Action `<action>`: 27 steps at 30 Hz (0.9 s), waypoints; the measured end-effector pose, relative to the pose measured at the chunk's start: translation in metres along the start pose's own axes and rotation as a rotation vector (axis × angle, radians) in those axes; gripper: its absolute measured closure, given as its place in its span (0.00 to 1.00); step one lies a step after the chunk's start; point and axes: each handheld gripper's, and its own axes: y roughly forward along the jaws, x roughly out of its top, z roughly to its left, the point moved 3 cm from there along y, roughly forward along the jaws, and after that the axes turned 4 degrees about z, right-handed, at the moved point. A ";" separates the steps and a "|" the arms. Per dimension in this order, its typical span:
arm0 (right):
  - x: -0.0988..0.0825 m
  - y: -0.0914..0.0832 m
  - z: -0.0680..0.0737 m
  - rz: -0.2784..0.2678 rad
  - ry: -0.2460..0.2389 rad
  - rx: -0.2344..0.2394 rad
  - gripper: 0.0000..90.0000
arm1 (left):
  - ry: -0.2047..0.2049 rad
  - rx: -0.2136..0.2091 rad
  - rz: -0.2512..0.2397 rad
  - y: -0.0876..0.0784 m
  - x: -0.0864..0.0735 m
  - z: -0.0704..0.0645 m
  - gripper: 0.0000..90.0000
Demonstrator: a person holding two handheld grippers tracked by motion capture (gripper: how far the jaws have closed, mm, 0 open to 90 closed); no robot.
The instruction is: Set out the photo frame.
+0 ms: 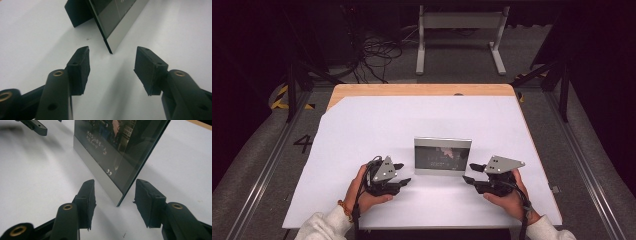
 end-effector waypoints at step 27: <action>-0.005 0.013 0.011 0.028 -0.036 0.044 0.12 | -0.033 -0.033 0.020 0.008 -0.015 -0.004 0.07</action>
